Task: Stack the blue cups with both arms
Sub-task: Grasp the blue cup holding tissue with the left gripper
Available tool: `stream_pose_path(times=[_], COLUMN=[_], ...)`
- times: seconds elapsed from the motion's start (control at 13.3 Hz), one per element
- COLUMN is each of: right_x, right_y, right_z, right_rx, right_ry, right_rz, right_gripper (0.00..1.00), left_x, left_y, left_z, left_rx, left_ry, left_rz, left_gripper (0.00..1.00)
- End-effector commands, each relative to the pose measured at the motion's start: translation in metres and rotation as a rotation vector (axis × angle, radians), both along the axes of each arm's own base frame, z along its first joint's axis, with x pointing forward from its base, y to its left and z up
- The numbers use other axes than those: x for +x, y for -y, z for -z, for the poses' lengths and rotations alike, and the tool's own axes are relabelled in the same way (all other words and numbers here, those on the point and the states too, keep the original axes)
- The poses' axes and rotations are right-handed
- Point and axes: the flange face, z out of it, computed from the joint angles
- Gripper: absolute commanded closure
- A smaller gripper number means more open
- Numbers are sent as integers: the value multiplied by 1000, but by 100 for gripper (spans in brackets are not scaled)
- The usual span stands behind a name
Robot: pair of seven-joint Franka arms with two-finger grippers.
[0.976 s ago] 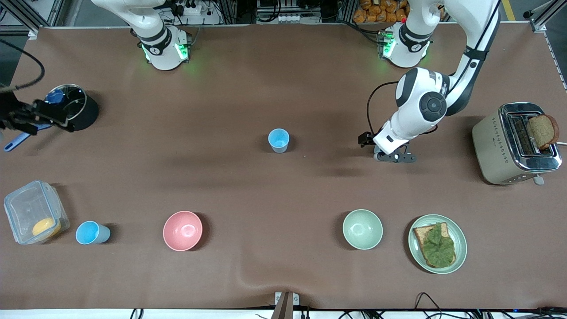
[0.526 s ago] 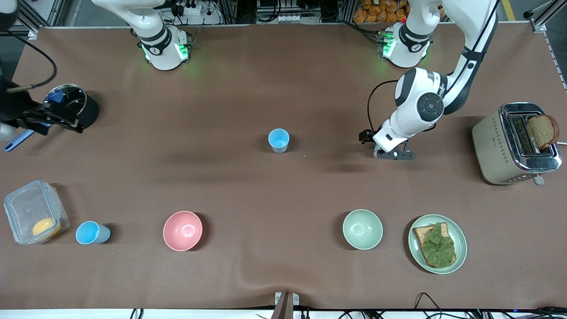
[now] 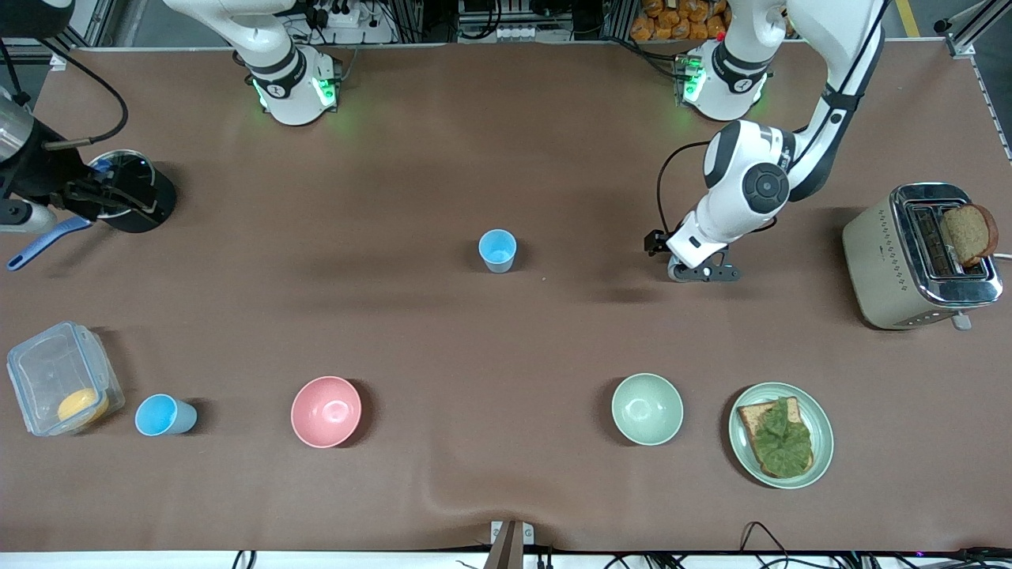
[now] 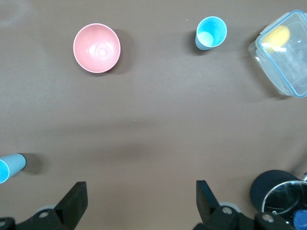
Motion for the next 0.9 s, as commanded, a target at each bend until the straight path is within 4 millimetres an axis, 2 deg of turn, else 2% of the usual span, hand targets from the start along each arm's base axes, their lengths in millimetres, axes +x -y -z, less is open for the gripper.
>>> stream_pose_path(times=[0.0, 0.15, 0.3, 0.38, 0.53, 0.75, 0.83], right_x=[-13, -13, -13, -14, -14, -12, -12], right_y=[12, 14, 18, 24, 23, 21, 21], right_z=[-8, -9, -13, -15, -19, -25, -25], right_rx=[-39, -38, -41, -38, -36, -39, -37], right_ry=[7, 10, 18, 6, 8, 21, 21], right_rz=[-11, -21, -73, -74, -75, -125, -132], right_gripper=[0, 0, 0, 0, 0, 0, 0], left_x=[-5, 2, 7, 10, 18, 25, 32], left_y=[-7, -16, -16, -14, -10, -4, 5], left_z=[-5, -19, -43, -57, -93, -112, -130], left_rx=[-3, -7, -16, -17, -24, -34, -40], left_ry=[13, 41, 84, 88, 99, 117, 113], left_rz=[-14, -26, -31, -40, -31, -30, -39], left_gripper=[99, 100, 100, 100, 100, 100, 100])
